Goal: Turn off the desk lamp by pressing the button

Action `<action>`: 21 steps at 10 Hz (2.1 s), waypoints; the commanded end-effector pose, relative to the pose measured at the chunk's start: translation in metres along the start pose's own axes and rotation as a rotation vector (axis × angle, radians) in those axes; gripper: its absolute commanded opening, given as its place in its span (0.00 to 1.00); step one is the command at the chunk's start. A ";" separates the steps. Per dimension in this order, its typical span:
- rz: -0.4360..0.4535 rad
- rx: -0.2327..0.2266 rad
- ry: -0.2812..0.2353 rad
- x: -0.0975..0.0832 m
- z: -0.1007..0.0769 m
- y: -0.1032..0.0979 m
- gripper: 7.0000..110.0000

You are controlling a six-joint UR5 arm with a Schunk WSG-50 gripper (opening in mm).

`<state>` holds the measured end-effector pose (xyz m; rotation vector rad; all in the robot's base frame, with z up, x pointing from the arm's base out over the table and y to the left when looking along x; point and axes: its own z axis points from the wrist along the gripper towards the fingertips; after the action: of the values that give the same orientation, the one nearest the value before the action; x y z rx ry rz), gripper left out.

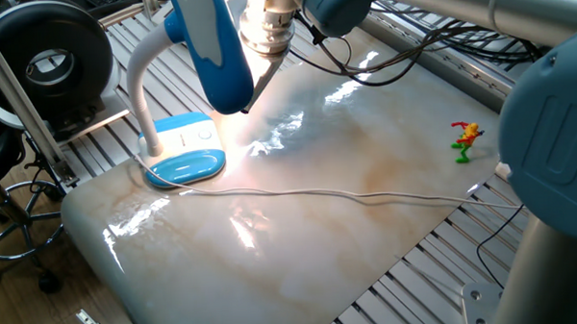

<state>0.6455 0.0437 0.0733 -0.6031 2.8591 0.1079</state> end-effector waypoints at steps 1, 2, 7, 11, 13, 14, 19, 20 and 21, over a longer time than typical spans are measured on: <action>-0.007 -0.042 0.013 0.003 -0.001 0.009 0.36; -0.010 -0.066 0.020 0.005 -0.002 0.015 0.36; 0.028 -0.043 -0.021 -0.006 -0.001 0.009 0.36; 0.023 -0.051 -0.001 -0.001 -0.002 0.011 0.36; 0.022 -0.038 0.008 -0.002 0.006 0.009 0.36; 0.022 -0.039 0.010 -0.004 0.012 0.008 0.36; 0.031 -0.070 -0.043 -0.021 0.025 0.014 0.36; 0.033 -0.078 -0.060 -0.026 0.027 0.016 0.36; 0.028 -0.076 -0.075 -0.031 0.028 0.016 0.36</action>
<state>0.6615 0.0665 0.0540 -0.5776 2.8371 0.2084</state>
